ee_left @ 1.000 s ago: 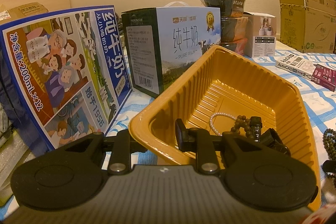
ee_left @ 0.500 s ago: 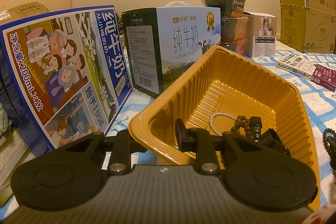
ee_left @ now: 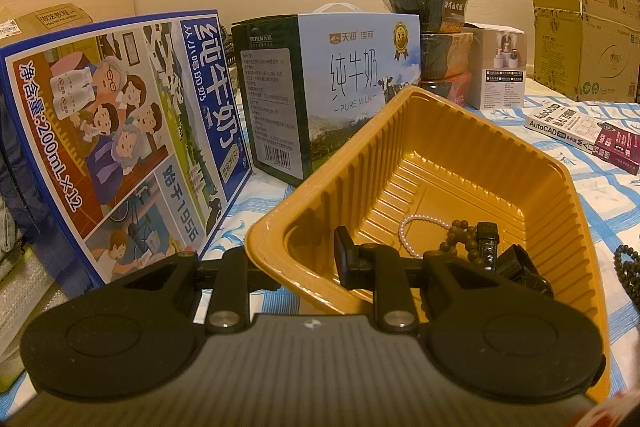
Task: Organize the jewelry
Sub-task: 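Lift the long bead necklace over the orange tray and open the right gripper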
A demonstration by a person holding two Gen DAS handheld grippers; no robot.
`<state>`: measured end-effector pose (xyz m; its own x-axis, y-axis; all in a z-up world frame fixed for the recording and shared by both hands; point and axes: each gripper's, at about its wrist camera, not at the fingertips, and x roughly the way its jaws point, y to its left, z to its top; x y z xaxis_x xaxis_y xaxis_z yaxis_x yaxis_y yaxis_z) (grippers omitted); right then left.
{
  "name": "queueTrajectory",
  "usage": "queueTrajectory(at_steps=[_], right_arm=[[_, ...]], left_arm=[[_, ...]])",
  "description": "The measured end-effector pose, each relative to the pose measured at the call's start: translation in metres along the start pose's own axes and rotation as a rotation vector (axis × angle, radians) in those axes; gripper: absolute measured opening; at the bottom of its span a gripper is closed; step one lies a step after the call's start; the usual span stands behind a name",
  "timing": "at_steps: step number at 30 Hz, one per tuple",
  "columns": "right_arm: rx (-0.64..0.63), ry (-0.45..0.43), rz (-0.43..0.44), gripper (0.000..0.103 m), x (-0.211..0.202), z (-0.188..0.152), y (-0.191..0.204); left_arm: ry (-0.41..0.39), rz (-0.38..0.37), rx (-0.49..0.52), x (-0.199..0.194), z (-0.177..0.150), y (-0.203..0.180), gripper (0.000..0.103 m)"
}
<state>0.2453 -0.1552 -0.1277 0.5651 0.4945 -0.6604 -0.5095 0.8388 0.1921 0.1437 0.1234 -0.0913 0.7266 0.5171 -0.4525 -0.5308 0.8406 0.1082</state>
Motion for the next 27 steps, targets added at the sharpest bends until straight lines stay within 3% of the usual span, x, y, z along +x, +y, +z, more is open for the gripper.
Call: queueTrajectory(at_steps=[14, 27], right_arm=[[-0.085, -0.160, 0.027, 0.007, -0.075, 0.057, 0.002], [-0.226, -0.235, 0.046, 0.007, -0.131, 0.109, 0.026]], left_arm=[[-0.005, 0.000, 0.003, -0.001, 0.000, -0.002, 0.022], [-0.007, -0.004, -0.001, -0.003, 0.000, -0.003, 0.022]])
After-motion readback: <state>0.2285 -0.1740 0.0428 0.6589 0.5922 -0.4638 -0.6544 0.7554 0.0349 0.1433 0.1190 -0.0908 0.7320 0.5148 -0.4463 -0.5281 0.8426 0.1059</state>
